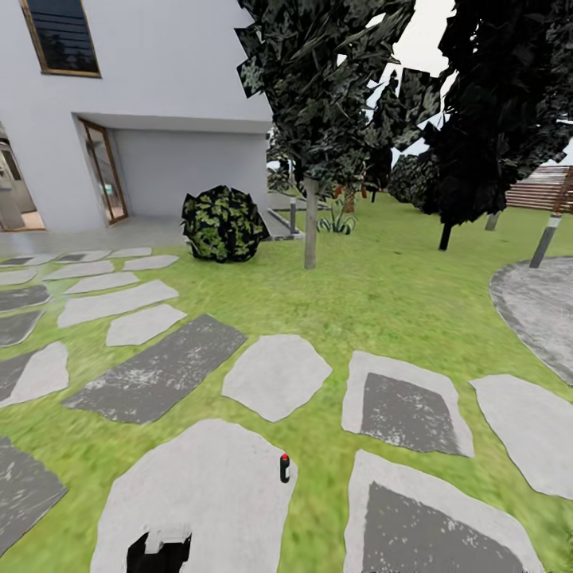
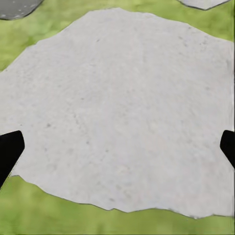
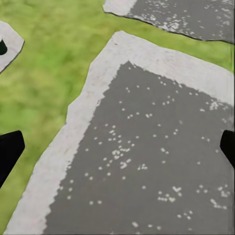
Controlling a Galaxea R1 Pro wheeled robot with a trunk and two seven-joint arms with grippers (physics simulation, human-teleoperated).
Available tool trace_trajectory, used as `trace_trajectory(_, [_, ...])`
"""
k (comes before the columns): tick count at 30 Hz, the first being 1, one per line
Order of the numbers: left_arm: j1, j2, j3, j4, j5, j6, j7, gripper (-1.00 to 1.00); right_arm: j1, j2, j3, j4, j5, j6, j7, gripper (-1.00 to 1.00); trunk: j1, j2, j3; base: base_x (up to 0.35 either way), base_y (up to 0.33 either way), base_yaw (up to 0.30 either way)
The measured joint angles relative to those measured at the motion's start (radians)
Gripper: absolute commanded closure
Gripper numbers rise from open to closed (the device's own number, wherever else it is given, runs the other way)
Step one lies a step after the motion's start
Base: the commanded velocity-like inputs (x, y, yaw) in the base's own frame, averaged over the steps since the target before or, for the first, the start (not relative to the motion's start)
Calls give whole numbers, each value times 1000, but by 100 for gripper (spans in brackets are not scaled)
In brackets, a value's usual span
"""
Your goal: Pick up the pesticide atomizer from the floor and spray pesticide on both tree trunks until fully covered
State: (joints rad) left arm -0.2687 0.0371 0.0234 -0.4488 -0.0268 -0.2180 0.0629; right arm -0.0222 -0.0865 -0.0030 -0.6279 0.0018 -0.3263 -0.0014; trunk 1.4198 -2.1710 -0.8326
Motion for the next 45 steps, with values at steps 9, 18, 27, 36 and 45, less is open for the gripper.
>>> trace_trajectory(9, [-148,-21,0,3,-3,9,2,-100,-54,-1,2,-189,1,-7,-2,-100,0,0,3,0,0,-73])
trace_trajectory(18, [-194,-47,0,16,-6,10,3,-100,-222,-2,-2,-218,-4,-1,1,-100,0,0,3,18,-9,-1])
trace_trajectory(27, [-189,-49,-16,18,-10,7,12,-100,-230,-4,-2,-215,-3,-2,2,-100,0,0,3,233,-139,0])
trace_trajectory(36, [-192,-44,-17,19,-10,6,12,-100,-229,-2,-3,-138,-4,-2,2,-100,0,0,3,304,-13,-156])
trace_trajectory(45, [-196,-49,-17,19,-10,5,12,-100,-229,0,0,-129,-5,-2,0,-100,0,0,3,102,0,-299])
